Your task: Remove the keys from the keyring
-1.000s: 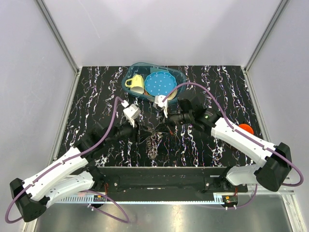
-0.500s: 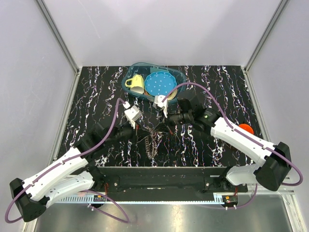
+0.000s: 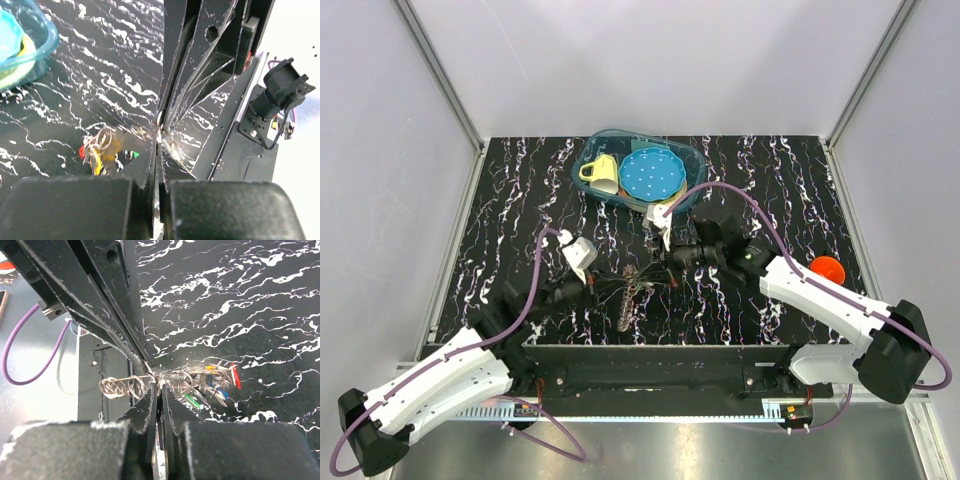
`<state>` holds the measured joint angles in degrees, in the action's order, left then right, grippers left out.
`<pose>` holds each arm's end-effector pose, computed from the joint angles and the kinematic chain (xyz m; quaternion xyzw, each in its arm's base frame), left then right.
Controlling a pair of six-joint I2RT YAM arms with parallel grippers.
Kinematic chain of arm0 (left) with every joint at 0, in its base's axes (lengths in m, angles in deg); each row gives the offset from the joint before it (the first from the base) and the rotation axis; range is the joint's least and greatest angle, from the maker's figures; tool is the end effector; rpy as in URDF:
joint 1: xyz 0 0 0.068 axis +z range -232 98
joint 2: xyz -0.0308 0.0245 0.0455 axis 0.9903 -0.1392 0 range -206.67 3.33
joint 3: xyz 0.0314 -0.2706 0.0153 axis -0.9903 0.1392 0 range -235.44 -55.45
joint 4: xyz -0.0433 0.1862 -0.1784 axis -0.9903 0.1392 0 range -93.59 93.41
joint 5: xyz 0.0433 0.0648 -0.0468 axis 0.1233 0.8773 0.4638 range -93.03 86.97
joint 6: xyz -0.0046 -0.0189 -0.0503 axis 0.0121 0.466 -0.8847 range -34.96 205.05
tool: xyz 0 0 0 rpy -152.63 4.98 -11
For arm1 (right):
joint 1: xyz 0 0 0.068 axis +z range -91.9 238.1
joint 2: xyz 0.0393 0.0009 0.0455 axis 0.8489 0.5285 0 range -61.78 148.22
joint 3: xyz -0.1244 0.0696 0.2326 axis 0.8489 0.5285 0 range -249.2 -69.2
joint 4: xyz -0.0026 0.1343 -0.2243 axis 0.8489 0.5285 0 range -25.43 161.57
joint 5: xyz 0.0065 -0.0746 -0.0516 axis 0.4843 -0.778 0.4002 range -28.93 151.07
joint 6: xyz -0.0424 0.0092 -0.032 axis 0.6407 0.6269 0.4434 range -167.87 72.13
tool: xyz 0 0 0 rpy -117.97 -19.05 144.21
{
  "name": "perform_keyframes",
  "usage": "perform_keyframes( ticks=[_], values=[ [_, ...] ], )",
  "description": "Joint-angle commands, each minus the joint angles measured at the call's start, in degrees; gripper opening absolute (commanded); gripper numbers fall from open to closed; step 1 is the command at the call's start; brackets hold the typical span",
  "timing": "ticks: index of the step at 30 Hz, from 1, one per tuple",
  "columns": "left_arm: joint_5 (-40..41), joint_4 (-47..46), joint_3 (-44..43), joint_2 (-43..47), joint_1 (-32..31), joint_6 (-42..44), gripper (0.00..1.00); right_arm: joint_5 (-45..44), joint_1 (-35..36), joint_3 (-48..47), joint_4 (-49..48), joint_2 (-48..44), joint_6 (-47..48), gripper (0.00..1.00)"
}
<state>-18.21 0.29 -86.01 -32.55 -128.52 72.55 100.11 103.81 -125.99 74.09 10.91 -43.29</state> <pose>0.1052 -0.1243 0.2880 0.3027 0.6968 -0.4040 0.5096 0.1832 0.2198 0.3125 -0.5002 0.6454 0.4413 0.3722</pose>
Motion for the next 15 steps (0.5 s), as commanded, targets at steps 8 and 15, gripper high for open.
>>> perform_keyframes(
  ticks=[8,15],
  values=[
    [1.47,-11.35,2.35,4.41,0.47,-0.43,0.00,1.56,-0.36,3.27,-8.46,-3.34,-6.25,0.11],
    [3.40,-11.61,4.02,6.34,0.47,-0.95,0.00,1.29,-0.45,4.32,-8.99,-3.69,-5.90,0.00]
  ],
)
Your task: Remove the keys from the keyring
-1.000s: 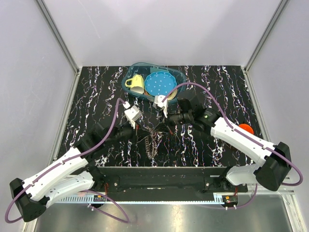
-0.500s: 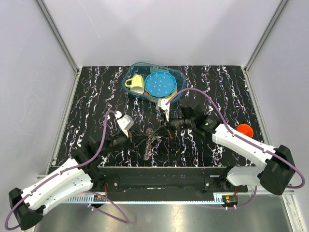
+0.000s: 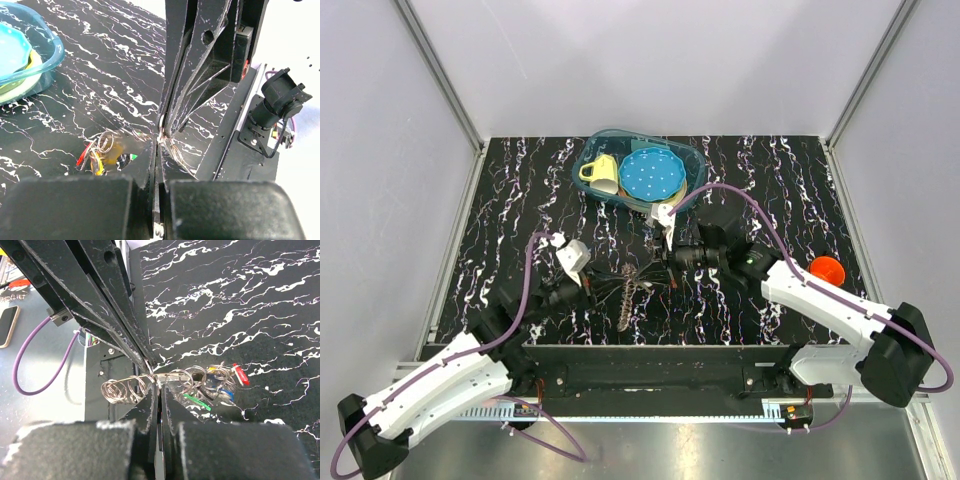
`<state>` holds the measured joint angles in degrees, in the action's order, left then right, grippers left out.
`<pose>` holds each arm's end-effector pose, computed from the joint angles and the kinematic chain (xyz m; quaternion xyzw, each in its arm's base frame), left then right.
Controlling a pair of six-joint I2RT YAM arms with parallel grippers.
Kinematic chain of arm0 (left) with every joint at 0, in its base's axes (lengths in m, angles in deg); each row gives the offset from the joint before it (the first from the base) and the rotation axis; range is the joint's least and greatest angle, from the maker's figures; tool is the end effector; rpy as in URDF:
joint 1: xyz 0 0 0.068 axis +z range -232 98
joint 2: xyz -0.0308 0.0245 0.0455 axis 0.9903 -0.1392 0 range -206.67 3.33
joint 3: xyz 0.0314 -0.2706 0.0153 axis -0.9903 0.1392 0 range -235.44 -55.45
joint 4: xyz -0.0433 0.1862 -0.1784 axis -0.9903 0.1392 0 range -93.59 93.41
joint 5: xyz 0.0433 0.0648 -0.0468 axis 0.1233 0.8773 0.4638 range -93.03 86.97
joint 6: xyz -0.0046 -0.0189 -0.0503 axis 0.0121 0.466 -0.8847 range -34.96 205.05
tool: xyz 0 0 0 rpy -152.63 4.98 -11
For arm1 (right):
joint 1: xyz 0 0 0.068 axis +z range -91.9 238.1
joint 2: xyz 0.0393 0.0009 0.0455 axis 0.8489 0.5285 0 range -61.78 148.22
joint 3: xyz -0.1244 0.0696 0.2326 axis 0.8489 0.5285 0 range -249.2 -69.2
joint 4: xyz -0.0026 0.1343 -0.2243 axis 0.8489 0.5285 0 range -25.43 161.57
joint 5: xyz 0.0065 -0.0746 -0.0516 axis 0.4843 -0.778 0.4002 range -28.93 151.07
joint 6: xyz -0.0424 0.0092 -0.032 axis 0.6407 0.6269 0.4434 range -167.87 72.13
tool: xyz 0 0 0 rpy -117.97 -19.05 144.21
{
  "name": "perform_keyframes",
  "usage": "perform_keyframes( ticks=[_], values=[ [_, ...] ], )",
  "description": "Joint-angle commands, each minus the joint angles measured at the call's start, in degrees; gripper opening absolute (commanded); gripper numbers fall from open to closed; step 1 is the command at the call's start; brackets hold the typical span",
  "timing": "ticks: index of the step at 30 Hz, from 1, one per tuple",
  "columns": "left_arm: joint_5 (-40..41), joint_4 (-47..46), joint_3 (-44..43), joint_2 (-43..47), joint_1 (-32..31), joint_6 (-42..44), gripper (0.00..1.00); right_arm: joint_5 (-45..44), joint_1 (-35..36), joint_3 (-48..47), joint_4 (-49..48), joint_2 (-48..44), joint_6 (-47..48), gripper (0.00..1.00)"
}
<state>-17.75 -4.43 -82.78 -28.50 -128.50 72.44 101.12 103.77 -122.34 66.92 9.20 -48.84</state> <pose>0.0988 -0.1170 0.2865 0.2947 0.6663 -0.4159 0.5442 0.1797 0.2167 0.3102 -0.4743 0.6381 0.4707 0.3825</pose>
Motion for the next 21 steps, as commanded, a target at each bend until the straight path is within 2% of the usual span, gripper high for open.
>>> perform_keyframes(
  ticks=[1,7,11,17,21],
  values=[
    [3.64,-7.85,1.22,3.17,0.45,-1.19,0.00,0.38,-0.32,0.85,-1.91,-1.90,-0.61,0.00],
    [5.32,-12.86,4.22,5.91,0.45,-4.01,0.00,1.52,-0.41,2.34,-8.32,-1.11,-3.42,0.00],
    [5.75,-12.61,4.04,5.91,0.53,-4.71,0.00,0.99,-0.32,2.69,-9.29,-1.11,-4.12,0.08],
    [6.90,-13.66,4.83,7.31,0.53,-5.94,0.00,-0.24,-0.41,3.57,-10.43,-1.72,-4.83,0.08],
    [6.37,-13.49,4.92,7.75,0.53,-6.29,0.00,-0.15,-0.41,5.41,-14.72,-1.90,-6.93,0.09]
  ],
)
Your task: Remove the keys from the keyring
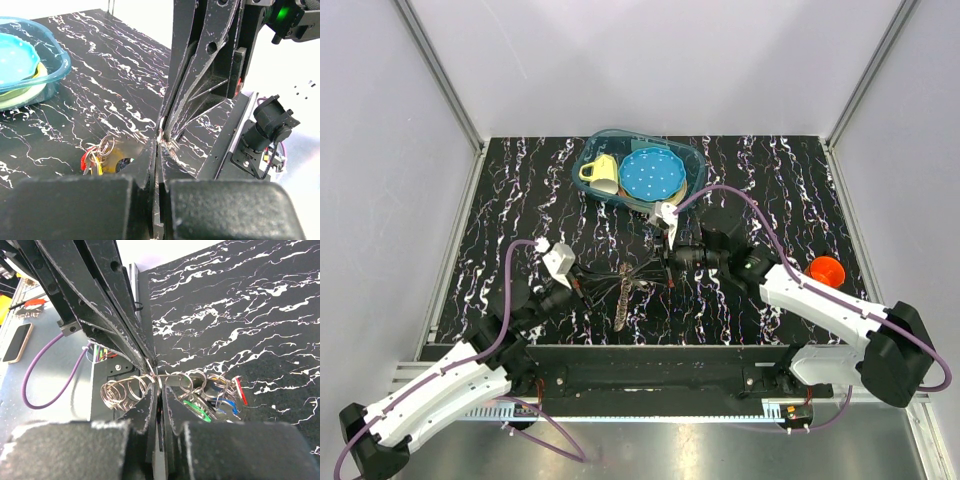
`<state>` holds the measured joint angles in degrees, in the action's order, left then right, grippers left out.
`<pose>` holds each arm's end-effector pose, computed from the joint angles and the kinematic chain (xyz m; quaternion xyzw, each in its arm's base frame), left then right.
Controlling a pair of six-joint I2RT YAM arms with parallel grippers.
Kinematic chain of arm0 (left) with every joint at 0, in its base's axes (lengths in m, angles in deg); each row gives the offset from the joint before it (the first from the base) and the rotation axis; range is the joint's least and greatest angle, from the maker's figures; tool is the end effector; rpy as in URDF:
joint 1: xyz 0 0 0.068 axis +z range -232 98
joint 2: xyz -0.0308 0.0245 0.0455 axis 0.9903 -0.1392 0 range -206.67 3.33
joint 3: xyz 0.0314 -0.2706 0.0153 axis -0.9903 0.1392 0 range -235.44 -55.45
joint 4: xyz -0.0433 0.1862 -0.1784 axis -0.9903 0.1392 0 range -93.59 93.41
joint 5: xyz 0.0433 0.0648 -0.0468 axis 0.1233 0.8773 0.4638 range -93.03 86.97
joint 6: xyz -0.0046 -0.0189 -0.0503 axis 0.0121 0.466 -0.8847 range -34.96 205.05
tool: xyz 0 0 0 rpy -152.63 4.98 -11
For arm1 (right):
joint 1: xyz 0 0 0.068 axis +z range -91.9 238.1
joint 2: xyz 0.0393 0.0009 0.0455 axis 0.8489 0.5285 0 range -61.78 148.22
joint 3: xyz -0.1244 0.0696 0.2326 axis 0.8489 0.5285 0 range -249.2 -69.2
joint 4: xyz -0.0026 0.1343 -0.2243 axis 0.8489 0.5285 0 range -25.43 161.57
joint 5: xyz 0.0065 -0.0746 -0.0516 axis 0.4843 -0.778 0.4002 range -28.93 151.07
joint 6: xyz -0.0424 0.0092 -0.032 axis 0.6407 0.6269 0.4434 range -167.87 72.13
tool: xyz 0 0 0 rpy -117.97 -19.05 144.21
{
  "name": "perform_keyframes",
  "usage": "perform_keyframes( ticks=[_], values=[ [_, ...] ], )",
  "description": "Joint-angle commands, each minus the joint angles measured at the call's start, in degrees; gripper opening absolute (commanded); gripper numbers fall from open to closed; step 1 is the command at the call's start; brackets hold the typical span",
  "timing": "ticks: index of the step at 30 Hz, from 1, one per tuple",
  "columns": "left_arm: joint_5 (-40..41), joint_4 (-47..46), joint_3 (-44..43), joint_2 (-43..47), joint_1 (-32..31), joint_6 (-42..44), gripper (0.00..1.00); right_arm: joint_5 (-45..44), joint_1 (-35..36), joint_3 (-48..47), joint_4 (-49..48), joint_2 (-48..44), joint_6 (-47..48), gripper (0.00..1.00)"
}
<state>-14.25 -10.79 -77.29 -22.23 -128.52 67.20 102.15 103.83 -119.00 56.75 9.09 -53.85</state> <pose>0.0907 -0.1055 0.2781 0.2379 0.6431 -0.4427 0.5778 0.1800 0.2181 0.3077 -0.4545 0.6163 0.5011 0.4032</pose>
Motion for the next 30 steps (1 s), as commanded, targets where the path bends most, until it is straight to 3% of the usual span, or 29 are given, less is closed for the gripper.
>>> perform_keyframes(
  ticks=[1,6,11,13,16,18,21,24,30],
  values=[
    [3.57,-7.04,-0.57,1.39,0.56,-1.14,0.00,-1.26,-0.38,3.56,-5.97,-1.79,-2.54,0.09],
    [3.14,-9.14,0.84,2.53,0.55,-2.63,0.00,0.32,-0.38,4.28,-9.85,-1.44,-4.74,0.00],
    [2.35,-9.94,1.28,3.50,0.47,-4.21,0.00,0.14,-0.47,3.75,-10.46,-3.37,-4.22,0.00],
    [2.78,-5.39,-1.07,2.63,0.56,-3.60,0.00,0.32,-0.47,3.57,-10.38,-4.60,-3.52,0.00],
    [4.72,6.82,-6.87,0.25,0.55,0.25,0.20,-0.47,-0.38,1.99,-5.65,-6.27,-0.10,0.00],
    [3.67,12.27,-8.99,-0.89,0.47,1.84,0.39,-1.35,-0.38,0.77,-1.08,-7.15,3.42,0.00],
    [4.62,18.94,-13.21,-1.94,0.47,5.36,0.52,-0.66,-0.47,-0.55,3.24,-7.50,8.25,0.00],
    [9.89,26.77,-19.62,-3.17,0.56,7.03,0.56,-0.47,-0.38,-1.44,6.58,-7.85,11.86,0.00],
    [3.51,35.50,-25.62,-7.22,0.47,11.16,0.59,-2.14,-0.38,-0.30,5.53,-9.00,24.42,0.00]
  ],
)
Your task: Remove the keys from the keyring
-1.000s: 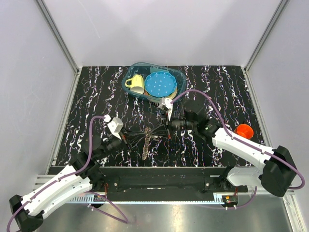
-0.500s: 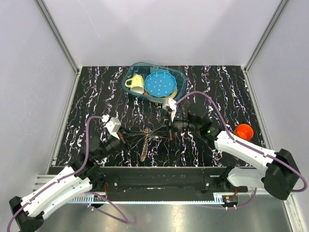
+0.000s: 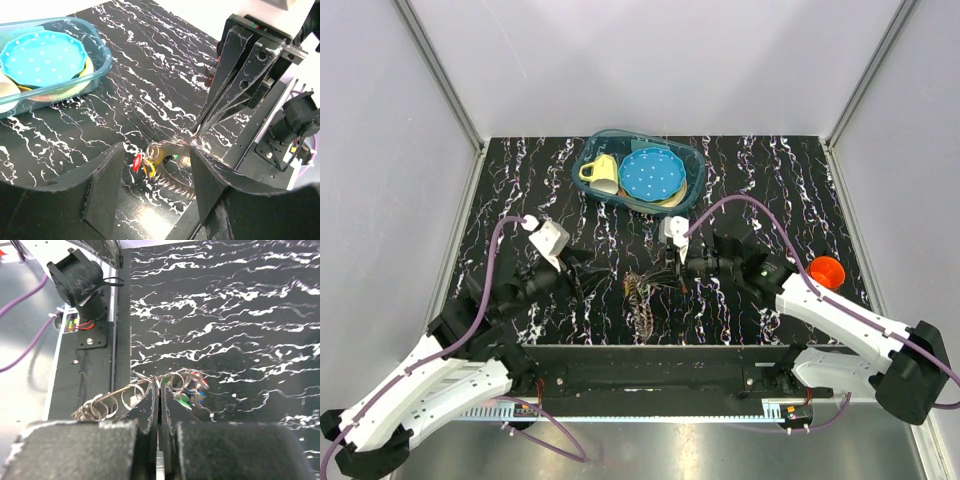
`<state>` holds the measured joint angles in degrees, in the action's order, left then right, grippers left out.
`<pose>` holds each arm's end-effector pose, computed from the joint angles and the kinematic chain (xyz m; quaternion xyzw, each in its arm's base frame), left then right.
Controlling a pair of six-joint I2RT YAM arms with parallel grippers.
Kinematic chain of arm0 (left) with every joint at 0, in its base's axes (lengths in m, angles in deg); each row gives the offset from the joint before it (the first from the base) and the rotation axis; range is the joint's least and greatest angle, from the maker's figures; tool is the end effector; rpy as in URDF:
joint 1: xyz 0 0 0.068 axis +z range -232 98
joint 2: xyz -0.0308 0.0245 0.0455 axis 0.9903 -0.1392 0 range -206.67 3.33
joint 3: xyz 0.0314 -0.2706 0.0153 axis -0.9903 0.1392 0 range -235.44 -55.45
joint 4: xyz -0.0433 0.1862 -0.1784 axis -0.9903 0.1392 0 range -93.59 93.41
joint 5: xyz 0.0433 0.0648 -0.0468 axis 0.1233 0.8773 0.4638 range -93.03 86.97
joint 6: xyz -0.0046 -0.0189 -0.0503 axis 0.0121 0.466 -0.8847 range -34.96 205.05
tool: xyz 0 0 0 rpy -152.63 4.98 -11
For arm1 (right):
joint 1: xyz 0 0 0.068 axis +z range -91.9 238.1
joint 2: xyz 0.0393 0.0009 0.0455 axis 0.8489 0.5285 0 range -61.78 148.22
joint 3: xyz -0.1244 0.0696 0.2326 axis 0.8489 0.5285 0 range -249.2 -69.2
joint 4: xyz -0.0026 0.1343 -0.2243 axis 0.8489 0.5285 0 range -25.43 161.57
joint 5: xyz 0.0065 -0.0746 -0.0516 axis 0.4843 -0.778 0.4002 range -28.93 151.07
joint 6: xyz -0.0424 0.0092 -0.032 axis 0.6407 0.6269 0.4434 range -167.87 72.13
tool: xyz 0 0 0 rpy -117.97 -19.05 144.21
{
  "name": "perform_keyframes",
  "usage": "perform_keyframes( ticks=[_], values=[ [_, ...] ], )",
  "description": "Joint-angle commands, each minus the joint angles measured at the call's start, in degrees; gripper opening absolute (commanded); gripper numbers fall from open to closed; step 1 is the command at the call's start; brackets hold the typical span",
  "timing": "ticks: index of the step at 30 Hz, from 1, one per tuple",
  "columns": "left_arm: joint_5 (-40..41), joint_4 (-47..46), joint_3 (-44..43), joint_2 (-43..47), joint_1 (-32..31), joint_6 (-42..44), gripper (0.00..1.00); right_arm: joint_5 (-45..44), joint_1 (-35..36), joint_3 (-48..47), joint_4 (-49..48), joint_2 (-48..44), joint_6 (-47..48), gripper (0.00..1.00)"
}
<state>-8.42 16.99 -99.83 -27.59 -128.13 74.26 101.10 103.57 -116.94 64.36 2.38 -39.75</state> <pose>0.0853 -0.0934 0.3510 0.2570 0.7040 -0.3460 0.5645 0.1620 0.1972 0.3111 -0.5222 0.5781 0.4400 0.4467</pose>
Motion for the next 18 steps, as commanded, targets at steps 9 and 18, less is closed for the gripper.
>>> perform_keyframes(
  ticks=[9,18],
  values=[
    [-5.15,0.28,3.60,-2.13,0.16,5.17,0.61,-4.78,-0.12,0.63,-10.86,-1.76,15.44,0.00],
    [-9.38,-12.13,5.53,-7.31,-0.01,-2.39,0.57,-7.86,-0.12,-0.68,-12.27,0.00,11.92,0.00]
  ],
)
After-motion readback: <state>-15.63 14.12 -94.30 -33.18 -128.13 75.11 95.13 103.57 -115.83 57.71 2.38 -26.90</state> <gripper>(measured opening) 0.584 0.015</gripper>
